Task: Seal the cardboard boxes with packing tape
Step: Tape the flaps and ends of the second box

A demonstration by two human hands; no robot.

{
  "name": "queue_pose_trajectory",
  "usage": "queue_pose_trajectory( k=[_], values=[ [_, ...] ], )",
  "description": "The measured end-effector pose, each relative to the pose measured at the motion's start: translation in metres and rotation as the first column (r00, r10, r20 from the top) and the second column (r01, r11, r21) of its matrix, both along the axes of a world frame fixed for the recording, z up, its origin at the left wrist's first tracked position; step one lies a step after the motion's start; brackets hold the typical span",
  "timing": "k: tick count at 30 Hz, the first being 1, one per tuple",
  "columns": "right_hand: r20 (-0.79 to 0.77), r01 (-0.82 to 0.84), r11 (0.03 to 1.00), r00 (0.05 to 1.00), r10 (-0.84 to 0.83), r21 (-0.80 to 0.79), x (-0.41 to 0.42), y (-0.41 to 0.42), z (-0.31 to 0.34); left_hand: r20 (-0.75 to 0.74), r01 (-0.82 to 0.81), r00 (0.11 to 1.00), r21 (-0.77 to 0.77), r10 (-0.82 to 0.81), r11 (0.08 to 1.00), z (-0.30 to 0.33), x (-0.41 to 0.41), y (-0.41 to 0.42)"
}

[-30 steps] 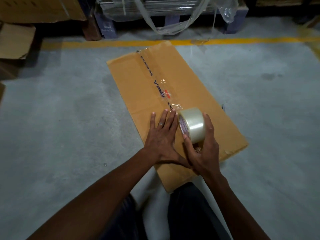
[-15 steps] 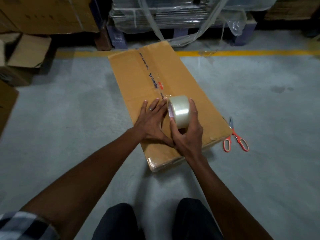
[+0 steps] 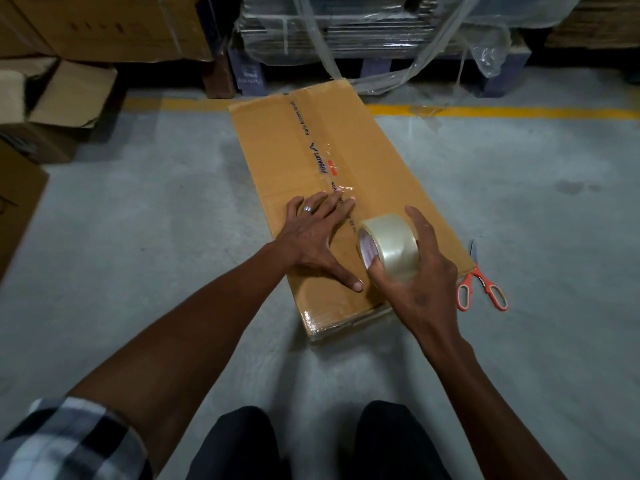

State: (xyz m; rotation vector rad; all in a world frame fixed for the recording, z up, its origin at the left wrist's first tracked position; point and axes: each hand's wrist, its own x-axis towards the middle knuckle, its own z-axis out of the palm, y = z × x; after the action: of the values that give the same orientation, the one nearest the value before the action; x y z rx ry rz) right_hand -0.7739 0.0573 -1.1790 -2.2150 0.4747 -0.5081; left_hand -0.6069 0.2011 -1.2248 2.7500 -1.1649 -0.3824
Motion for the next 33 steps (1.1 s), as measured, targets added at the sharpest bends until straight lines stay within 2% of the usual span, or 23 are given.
queue_pose_trajectory(
  k=[5,10,13,19,28,33],
  values=[
    [-0.043,-0.023,1.0,0.999,0.024,0.018,-0.036,-0.006,0.025,-0.007,-0.011,1.0,-0.022,0.011,1.0,0.003,-0.002,0.001],
    [-0.129,-0.054,0.991,0.991,0.038,-0.119,-0.06,-0.016,0.023,-0.001,-0.005,1.0,-0.045,0.005,0.999,0.001,-0.002,0.001],
    [-0.166,-0.088,0.985,0.984,0.063,-0.149,-0.065,-0.02,0.018,0.0,0.002,1.0,-0.048,-0.002,0.999,0.0,-0.001,0.002],
    [-0.258,-0.161,0.983,0.957,0.132,-0.093,-0.08,-0.03,0.002,0.009,0.014,1.0,-0.022,-0.014,1.0,-0.003,0.001,0.001],
    [-0.297,-0.163,0.985,0.945,0.137,-0.062,-0.078,-0.031,-0.017,-0.002,0.025,1.0,0.0,-0.025,1.0,-0.005,0.002,0.001],
    [-0.269,-0.142,0.989,0.955,0.126,-0.042,-0.081,-0.027,-0.041,-0.004,0.061,0.998,0.064,-0.061,0.996,-0.002,0.0,0.0]
  ],
)
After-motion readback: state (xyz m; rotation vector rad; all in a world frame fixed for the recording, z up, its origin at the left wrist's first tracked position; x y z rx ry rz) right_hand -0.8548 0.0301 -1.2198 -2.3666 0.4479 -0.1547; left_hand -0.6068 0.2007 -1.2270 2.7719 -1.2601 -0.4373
